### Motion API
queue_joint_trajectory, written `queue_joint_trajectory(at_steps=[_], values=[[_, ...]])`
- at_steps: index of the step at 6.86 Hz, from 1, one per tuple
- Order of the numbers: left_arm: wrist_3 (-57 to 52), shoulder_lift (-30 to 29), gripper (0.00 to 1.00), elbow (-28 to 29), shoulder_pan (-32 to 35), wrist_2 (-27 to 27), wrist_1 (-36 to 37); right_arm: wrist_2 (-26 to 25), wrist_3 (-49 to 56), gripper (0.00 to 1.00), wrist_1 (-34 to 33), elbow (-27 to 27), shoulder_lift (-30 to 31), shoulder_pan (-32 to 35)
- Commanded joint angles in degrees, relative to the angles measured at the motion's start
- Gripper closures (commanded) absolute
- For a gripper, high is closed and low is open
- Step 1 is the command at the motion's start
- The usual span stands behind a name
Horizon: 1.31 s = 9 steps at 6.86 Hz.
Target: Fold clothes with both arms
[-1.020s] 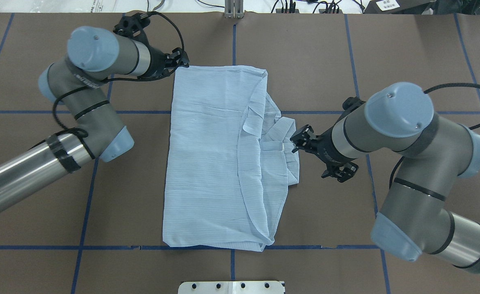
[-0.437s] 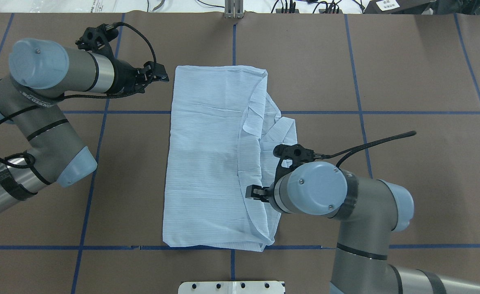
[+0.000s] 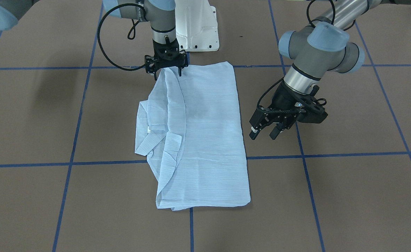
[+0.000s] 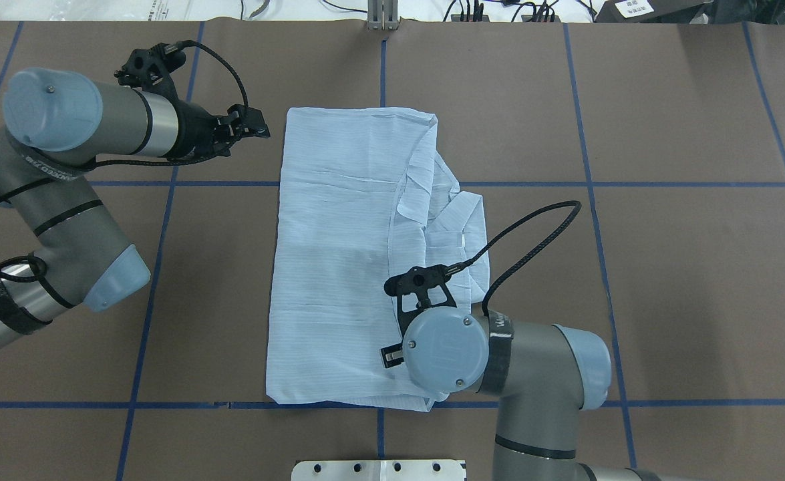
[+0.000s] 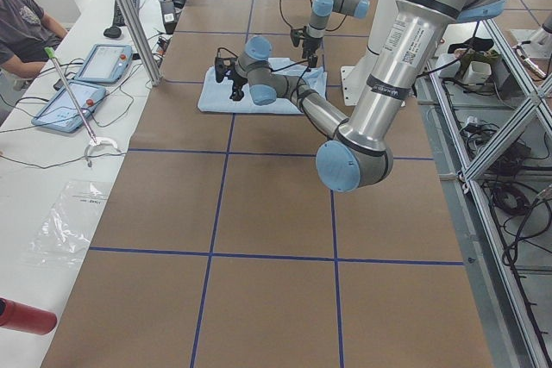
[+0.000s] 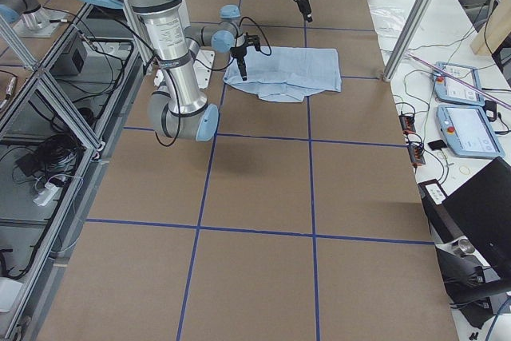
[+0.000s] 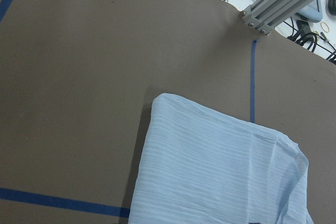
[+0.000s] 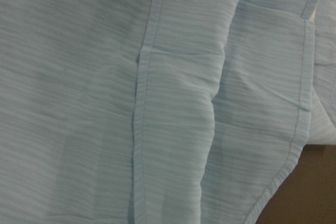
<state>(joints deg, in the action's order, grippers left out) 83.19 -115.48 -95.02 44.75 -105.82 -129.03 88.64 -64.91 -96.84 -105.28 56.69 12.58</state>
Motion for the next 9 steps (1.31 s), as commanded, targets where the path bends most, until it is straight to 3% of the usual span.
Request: queue_joint_trajectory(at_steps=[1,4,7,9], values=[[0.12,0.08,0.16,0.01,-0.1,0.0,0.09,-2.76,5.2,0.0,-0.72,4.72,-1.41,-1.07],[0.92,0.08,0.16,0.01,-0.18,0.0,0.0,-2.59,9.07,0.0,-5.36,1.07,0.59,0.15],[2.15,-0.01,0.16,-0.78,-0.19,0.0,0.0,-2.94,11.83,0.0,-5.21,-10.09,14.72,1.13],[2.15,0.08,0.16,-0.96,-0.27,0.0,0.09,-2.86,10.86,0.0,-5.29,-12.67,16.87,0.78]])
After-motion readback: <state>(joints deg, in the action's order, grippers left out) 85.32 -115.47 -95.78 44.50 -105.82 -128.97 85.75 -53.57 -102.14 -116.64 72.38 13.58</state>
